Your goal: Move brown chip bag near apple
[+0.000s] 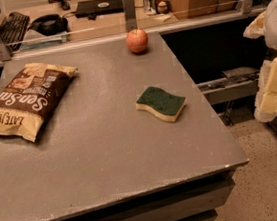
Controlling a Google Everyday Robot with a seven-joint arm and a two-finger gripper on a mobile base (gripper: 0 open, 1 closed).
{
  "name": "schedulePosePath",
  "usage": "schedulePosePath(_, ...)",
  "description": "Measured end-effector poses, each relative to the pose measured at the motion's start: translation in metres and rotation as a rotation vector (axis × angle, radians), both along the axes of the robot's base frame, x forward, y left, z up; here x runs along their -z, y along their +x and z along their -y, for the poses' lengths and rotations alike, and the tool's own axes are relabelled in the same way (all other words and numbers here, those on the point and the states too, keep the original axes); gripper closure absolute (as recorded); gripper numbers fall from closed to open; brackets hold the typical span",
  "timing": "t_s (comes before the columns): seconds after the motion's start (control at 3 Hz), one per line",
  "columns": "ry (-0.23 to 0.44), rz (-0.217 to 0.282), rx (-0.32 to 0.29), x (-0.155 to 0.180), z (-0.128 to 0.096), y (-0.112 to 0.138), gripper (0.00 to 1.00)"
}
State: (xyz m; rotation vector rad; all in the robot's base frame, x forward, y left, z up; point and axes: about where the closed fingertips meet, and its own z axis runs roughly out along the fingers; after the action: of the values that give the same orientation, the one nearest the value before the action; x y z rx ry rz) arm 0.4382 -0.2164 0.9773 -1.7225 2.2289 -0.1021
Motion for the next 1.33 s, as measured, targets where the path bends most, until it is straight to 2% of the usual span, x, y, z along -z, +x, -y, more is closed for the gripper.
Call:
schedulePosePath(0.33,0.0,0.0,0.0,0.0,0.0,0.0,0.0)
schedulePosePath(0.67,0.076,0.02,-0.076,0.009,-0.049,0.015,0.0)
schedulePosePath(1.0,0.236,0.04,-0.257,0.028,-0.181,0.051,0.0)
schedulePosePath(1.33,0.325,0.044,-0.362,0.034,-0.266,0.067,0.0)
